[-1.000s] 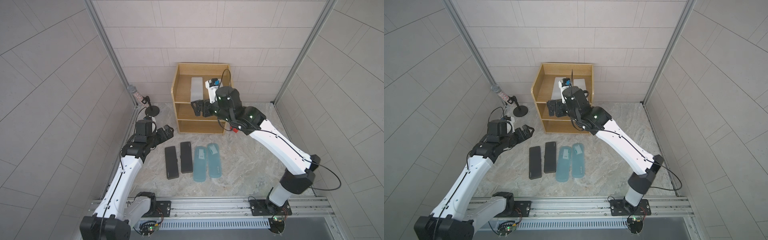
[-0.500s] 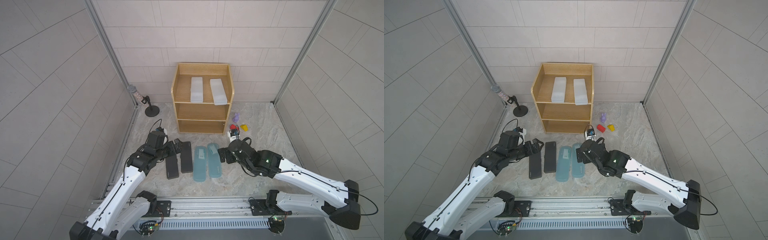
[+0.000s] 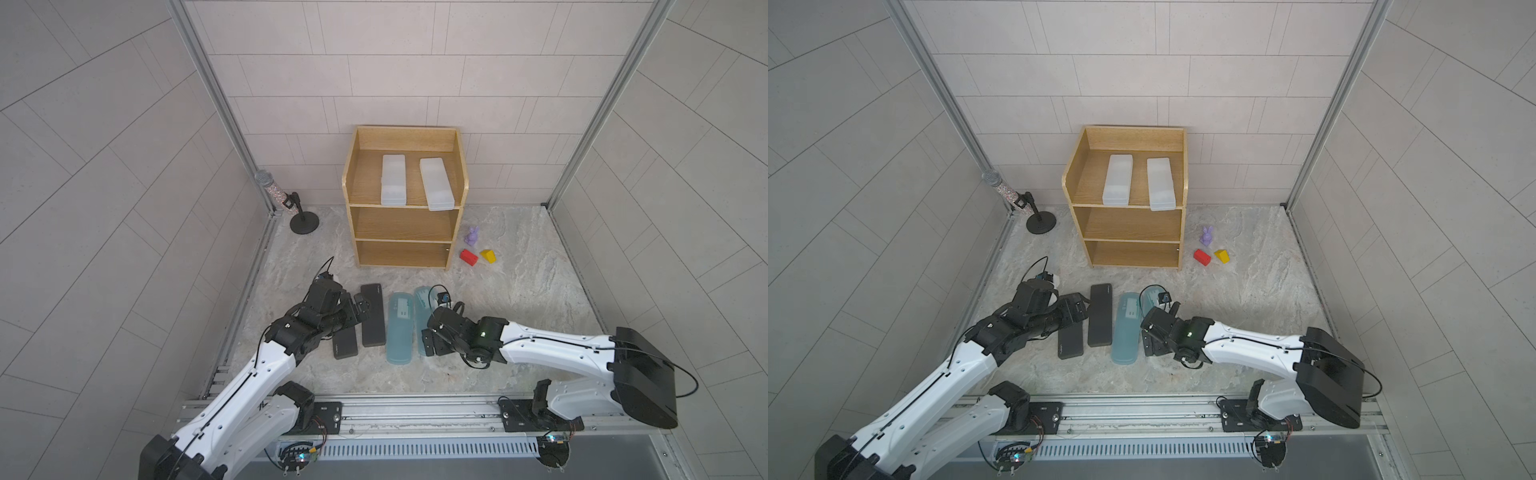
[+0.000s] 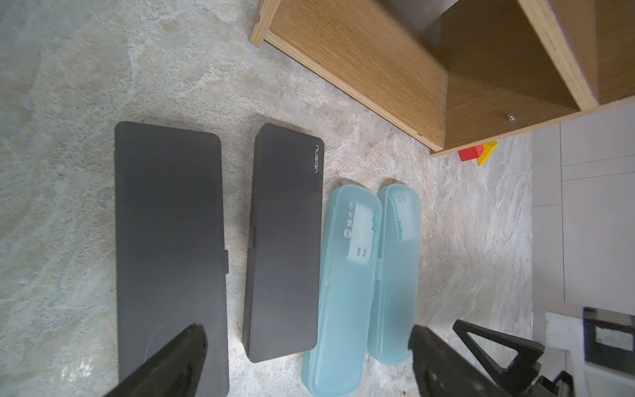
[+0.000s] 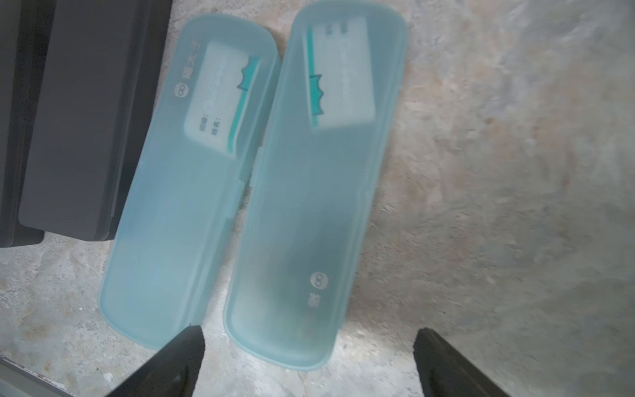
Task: Place the pencil cases on the shelf according to color
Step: Pick up the pencil case from the center of the board.
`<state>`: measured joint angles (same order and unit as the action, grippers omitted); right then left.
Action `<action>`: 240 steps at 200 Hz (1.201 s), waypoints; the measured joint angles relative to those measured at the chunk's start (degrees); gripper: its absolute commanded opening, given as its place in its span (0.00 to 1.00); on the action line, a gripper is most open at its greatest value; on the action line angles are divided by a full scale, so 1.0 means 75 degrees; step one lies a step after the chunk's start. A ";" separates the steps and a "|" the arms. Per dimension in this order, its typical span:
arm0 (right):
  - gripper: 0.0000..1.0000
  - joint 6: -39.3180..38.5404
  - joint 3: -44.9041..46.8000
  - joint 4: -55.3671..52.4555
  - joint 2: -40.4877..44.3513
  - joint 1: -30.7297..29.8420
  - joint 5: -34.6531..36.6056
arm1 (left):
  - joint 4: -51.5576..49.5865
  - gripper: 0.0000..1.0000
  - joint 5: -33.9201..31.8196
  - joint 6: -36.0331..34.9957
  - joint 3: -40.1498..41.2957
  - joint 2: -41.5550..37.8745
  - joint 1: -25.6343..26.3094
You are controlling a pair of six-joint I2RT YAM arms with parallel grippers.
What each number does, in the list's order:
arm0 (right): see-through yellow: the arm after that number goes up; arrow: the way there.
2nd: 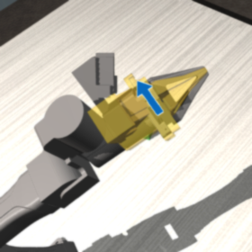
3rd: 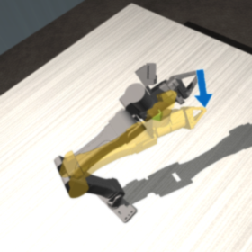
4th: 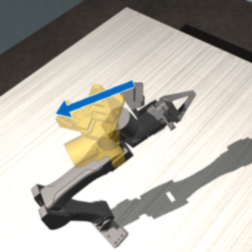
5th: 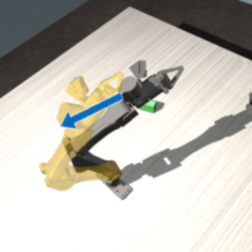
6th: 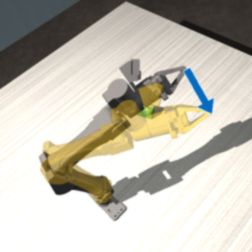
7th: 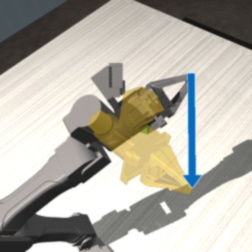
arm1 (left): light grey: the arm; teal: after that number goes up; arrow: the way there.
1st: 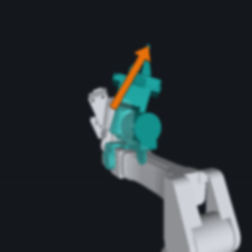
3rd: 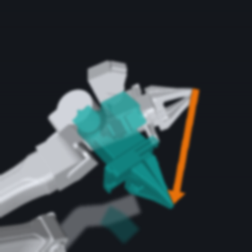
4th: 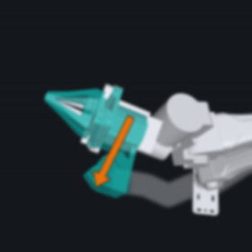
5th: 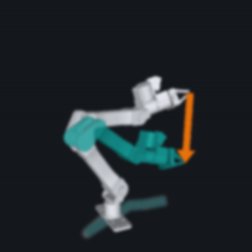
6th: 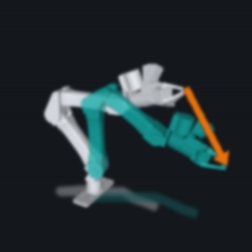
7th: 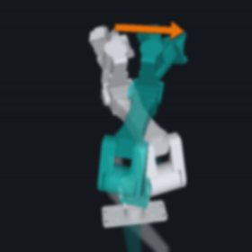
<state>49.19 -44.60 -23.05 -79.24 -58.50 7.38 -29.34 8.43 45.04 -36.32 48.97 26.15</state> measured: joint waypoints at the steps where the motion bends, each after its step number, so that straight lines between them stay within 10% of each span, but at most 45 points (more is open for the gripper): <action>1: 1.00 0.0000 -0.0012 0.0009 -0.0029 0.0000 -0.0009 | 0.0003 1.00 -0.0003 0.0003 0.0003 0.0000 0.0003; 240: 0.98 -0.0154 0.0574 0.0434 -0.0761 0.0184 -0.0187 | 0.0271 1.00 -0.0965 0.0009 0.0131 0.0458 0.0787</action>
<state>48.03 -40.29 -19.79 -84.95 -57.12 5.98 -27.31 1.19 45.10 -35.33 52.40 32.05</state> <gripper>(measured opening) 0.981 0.996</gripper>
